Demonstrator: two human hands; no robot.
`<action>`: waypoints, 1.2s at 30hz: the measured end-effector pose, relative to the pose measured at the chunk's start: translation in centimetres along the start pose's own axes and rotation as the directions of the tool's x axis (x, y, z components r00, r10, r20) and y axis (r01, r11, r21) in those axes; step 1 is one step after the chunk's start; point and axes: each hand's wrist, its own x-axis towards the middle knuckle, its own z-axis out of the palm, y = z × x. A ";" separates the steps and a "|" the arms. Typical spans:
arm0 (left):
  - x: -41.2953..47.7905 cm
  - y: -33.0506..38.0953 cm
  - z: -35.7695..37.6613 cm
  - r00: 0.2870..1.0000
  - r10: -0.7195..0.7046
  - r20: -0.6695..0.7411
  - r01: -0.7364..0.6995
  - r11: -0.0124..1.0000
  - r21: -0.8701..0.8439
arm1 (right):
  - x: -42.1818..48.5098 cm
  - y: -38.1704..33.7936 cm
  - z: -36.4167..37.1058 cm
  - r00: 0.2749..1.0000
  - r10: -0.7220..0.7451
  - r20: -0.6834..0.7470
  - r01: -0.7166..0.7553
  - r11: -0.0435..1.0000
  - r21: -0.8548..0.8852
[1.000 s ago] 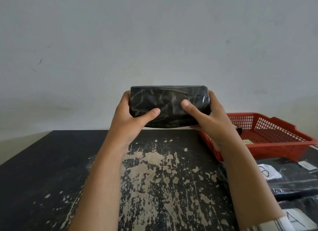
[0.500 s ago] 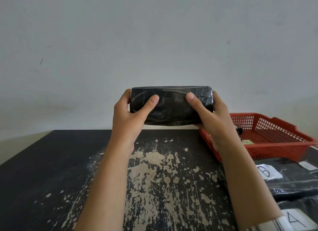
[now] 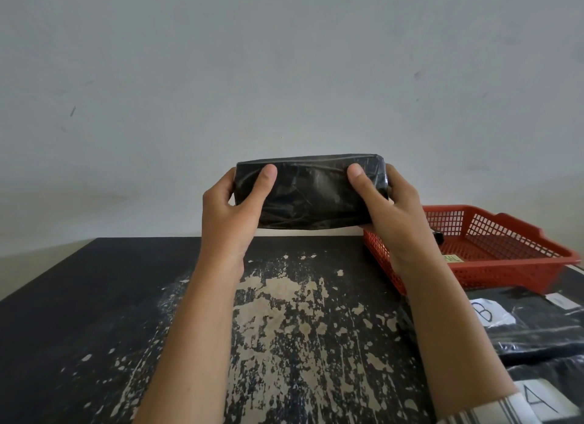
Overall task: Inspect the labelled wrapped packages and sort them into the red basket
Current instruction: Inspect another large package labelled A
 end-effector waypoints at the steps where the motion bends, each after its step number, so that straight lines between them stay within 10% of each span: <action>1: 0.1 0.0 -0.2 1.000 -0.013 -0.010 0.013 1.000 -0.003 | -0.1 -0.1 0.0 1.000 0.017 0.022 -0.017 1.000 0.021; 13: -0.5 -0.3 0.9 0.997 -0.083 -0.001 0.083 0.991 0.102 | -0.2 -0.4 0.5 1.000 0.005 0.019 -0.005 1.000 -0.028; 28: -0.5 0.2 1.4 0.984 -0.145 0.102 0.142 0.989 0.036 | -1.2 -1.5 2.0 0.925 -0.361 0.114 0.379 0.866 -0.325; 36: 0.1 -0.1 0.4 0.968 -0.200 0.150 0.231 0.945 -0.231 | -1.4 -2.5 1.8 0.980 -0.160 0.118 0.147 0.983 0.109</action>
